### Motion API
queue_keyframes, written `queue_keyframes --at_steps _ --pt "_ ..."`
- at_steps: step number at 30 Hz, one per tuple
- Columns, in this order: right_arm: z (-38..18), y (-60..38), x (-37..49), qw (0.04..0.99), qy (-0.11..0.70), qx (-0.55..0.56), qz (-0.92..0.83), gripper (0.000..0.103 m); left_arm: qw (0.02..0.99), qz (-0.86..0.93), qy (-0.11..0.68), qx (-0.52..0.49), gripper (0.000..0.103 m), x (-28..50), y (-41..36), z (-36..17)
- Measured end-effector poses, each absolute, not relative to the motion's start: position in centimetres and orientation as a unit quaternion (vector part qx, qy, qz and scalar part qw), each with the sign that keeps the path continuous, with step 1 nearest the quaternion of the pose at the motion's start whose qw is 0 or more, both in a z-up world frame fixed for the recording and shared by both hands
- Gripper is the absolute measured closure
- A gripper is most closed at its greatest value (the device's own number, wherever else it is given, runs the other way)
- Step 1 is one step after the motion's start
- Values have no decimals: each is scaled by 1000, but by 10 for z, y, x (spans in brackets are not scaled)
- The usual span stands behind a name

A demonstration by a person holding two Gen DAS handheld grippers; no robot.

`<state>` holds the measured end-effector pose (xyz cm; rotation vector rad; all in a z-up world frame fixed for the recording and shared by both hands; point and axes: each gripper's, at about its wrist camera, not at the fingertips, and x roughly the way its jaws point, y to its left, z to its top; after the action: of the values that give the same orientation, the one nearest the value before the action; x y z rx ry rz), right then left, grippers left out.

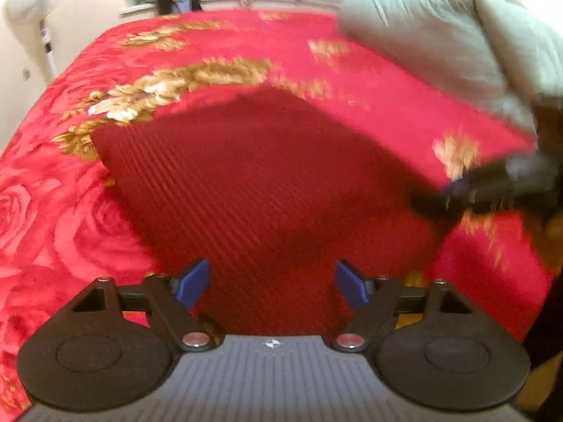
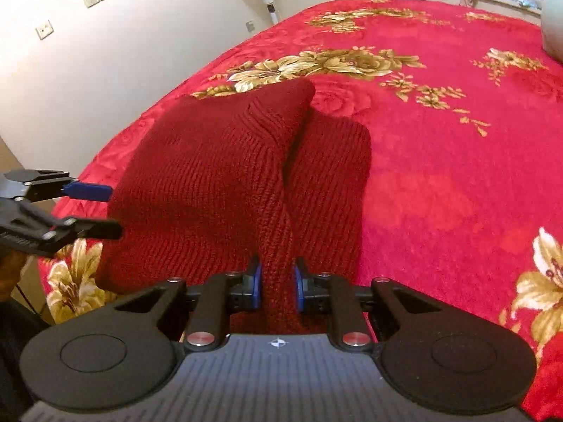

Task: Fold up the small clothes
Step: 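Release the sweater and raise both grippers away from it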

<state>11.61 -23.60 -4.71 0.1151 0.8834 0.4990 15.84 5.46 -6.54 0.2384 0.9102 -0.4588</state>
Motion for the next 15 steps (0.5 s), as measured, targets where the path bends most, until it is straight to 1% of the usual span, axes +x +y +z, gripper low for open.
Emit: queue_keyframes --at_steps 1,2,4,6,7,8,9,10,11,12,15 --pt "-50 -234 118 871 427 49 239 85 856 -201 454 145 17 161 50 -79" --pt "-52 -233 119 870 429 46 238 84 848 -193 473 141 17 164 52 -90" --pt "-51 -231 120 868 434 44 237 82 853 -187 476 104 18 166 58 -84" --pt "-40 -228 115 878 423 27 223 68 874 -180 438 111 18 155 59 -66" --pt "-33 -228 110 886 410 13 217 63 886 -166 417 118 16 149 58 -57" --pt "-25 -229 105 894 394 -1 211 56 899 -148 394 118 11 142 59 -48" --pt "-17 -231 97 904 374 -11 206 51 911 -133 373 111 9 133 59 -38" --pt "-6 -235 87 914 350 -15 203 48 923 -120 352 100 3 123 60 -28" --pt "2 -239 79 921 335 -13 200 42 932 -109 334 87 0 112 61 -19" --pt "9 -244 70 927 321 -8 193 39 940 -99 317 78 0 102 60 -13" --pt "28 -259 42 940 293 17 173 38 955 -77 276 70 0 61 48 4"
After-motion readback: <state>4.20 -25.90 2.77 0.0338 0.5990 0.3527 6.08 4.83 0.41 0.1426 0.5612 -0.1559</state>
